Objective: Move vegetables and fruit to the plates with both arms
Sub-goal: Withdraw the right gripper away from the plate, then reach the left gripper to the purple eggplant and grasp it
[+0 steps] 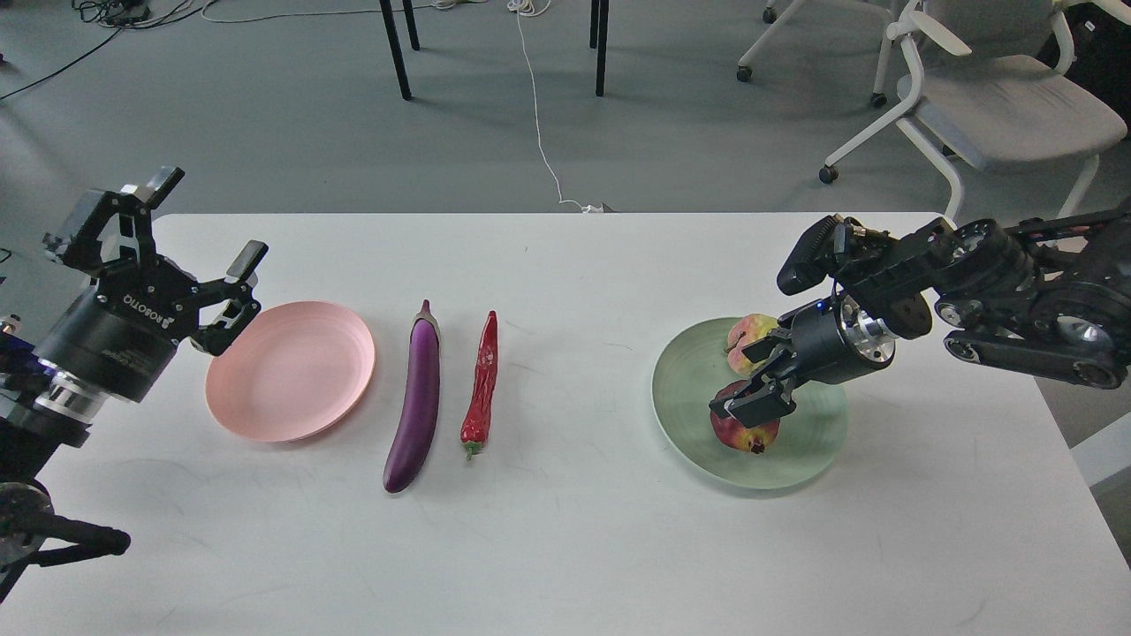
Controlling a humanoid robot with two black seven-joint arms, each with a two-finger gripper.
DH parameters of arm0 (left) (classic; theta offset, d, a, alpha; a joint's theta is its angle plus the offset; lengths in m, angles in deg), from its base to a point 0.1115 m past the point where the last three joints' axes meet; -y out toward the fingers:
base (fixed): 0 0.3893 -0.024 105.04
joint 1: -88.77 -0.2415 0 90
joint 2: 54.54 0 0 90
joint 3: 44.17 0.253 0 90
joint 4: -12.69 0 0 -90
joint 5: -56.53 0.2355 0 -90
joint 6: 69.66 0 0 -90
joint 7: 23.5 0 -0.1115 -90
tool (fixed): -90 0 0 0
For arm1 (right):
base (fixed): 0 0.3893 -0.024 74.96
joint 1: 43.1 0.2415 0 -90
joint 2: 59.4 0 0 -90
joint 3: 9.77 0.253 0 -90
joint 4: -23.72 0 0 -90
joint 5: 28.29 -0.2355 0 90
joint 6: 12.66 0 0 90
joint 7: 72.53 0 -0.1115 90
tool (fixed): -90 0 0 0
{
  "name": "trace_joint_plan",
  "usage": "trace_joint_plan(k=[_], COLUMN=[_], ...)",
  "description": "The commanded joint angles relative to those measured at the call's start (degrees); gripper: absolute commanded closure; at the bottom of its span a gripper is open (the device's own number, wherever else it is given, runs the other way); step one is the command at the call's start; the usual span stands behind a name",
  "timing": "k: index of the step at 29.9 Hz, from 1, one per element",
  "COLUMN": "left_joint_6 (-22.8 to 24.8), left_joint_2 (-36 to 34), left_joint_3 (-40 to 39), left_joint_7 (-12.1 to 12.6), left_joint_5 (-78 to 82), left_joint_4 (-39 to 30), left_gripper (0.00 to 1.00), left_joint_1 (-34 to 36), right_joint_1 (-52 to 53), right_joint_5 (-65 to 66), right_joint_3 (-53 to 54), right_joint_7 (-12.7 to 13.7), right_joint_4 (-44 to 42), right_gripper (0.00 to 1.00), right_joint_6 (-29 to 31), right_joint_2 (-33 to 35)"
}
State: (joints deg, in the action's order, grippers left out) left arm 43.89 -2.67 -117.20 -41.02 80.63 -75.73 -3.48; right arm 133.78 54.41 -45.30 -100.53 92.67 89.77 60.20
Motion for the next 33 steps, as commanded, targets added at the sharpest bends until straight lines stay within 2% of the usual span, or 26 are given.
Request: trace_joint_plan(k=[1, 8, 14, 16, 19, 23, 28, 30, 33], left_joint_6=[0.0, -0.1, 0.5, 0.5, 0.4, 0.4, 0.4, 0.3, 0.2], left_joint_2=[-0.2, -1.6, -1.9, -1.9, -2.2, -1.6, -1.9, -1.7, -1.6], left_joint_3=[0.0, -0.1, 0.2, 0.6, 2.0, 9.3, 28.3, 36.0, 44.4], left_joint_7=[0.0, -0.1, 0.0, 0.6, 3.2, 9.3, 14.0, 16.2, 18.2], left_joint_5=[0.2, 3.9, 21.6, 28.2, 41.2, 59.4, 69.1, 69.2, 69.3], left_joint_4=[0.0, -1.0, -4.3, -5.9, -6.9, -5.6, 3.2, 5.7, 8.2], left_gripper=[0.0, 0.0, 0.0, 0.0, 0.0, 0.0, 0.0, 0.0, 0.0], left_joint_1=[0.1, 0.5, 0.9, 1.3, 3.6, 13.1, 31.3, 37.1, 43.8], right_joint_1=[-1.9, -15.7, -31.7, -35.3, -39.7, -44.5, -48.0, -48.7, -49.2], right_joint_5=[-5.1, -39.3, -60.1, -63.9, -69.1, -71.1, -71.2, -71.2, -71.2], right_joint_3=[7.7, 26.8, 44.3, 48.9, 54.1, 58.0, 61.5, 62.1, 62.3], right_joint_7=[0.0, 0.0, 0.0, 0.0, 0.0, 0.0, 0.0, 0.0, 0.0], right_joint_4=[0.0, -0.3, -2.7, -3.0, -3.8, -4.2, -4.1, -4.2, -4.2], right_gripper=[0.03, 0.03, 0.01, 0.01, 0.01, 0.01, 0.01, 0.01, 0.01], right_joint_6=[-0.4, -0.4, 0.9, 3.1, 9.3, 13.4, 13.7, 13.7, 13.7], right_joint_2=[2.1, 3.4, 3.7, 5.3, 8.2, 10.3, 11.4, 11.6, 11.9])
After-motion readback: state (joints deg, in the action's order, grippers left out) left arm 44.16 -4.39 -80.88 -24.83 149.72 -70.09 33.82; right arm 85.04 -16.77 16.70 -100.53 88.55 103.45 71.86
